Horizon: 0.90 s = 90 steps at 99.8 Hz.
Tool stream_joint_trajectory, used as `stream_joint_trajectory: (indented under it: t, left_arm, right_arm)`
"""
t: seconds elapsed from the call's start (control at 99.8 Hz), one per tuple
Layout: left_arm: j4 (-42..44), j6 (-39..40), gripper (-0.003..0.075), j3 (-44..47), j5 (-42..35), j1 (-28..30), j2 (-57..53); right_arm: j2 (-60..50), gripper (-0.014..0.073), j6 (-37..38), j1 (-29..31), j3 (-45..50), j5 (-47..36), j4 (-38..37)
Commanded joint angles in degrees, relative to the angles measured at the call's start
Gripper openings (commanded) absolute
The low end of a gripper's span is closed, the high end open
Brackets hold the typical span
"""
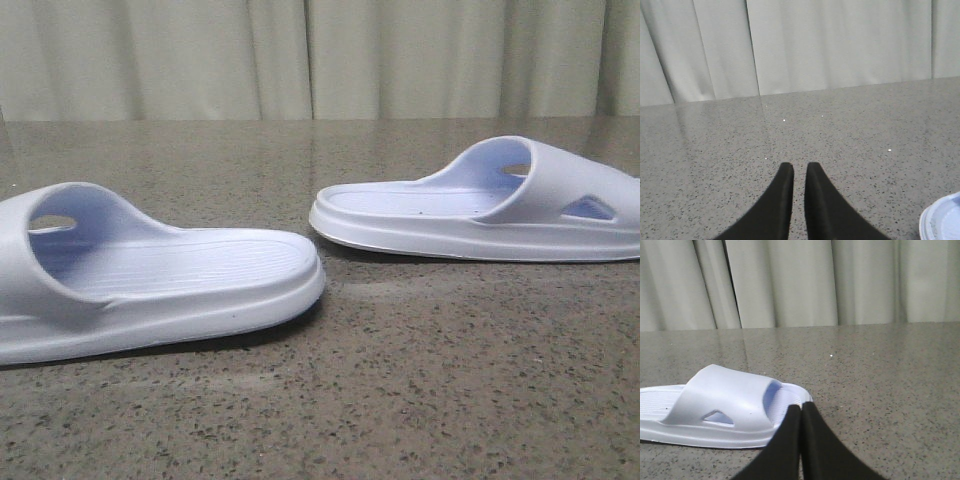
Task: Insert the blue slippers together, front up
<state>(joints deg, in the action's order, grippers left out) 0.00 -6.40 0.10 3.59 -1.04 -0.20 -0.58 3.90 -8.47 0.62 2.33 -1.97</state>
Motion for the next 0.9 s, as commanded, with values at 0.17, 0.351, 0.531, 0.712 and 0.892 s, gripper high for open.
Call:
stream_joint_trajectory:
  t: [0.17, 0.351, 0.531, 0.712, 0.892]
  left_arm:
    - [-0.6, 0.6, 0.0016, 0.5, -5.3, 0.2, -1.7]
    - [-1.0, 0.6, 0.0016, 0.5, -6.4, 0.2, -1.7]
    - [-14.9, 0.7, 0.0015, 0.5, -10.2, 0.2, -1.7]
    - [-32.8, 0.8, 0.0015, -3.8, -6.8, 0.2, -1.7]
    - [-33.4, 0.8, 0.0015, -13.0, 4.6, 0.2, 1.3]
  right_arm:
    - [-1.1, -0.0107, -0.2, -0.1, 1.1, -5.4, -0.3]
    - [-1.1, -0.0107, -0.2, -0.1, 1.1, -6.9, -0.3]
    - [-1.1, -0.0106, -0.2, -0.1, 0.2, -7.2, -0.3]
    - [-0.6, -0.0106, -0.2, -0.1, -3.9, -5.8, 2.9]
    - [3.7, -0.0085, -0.2, -0.1, -12.1, 3.2, 4.1]
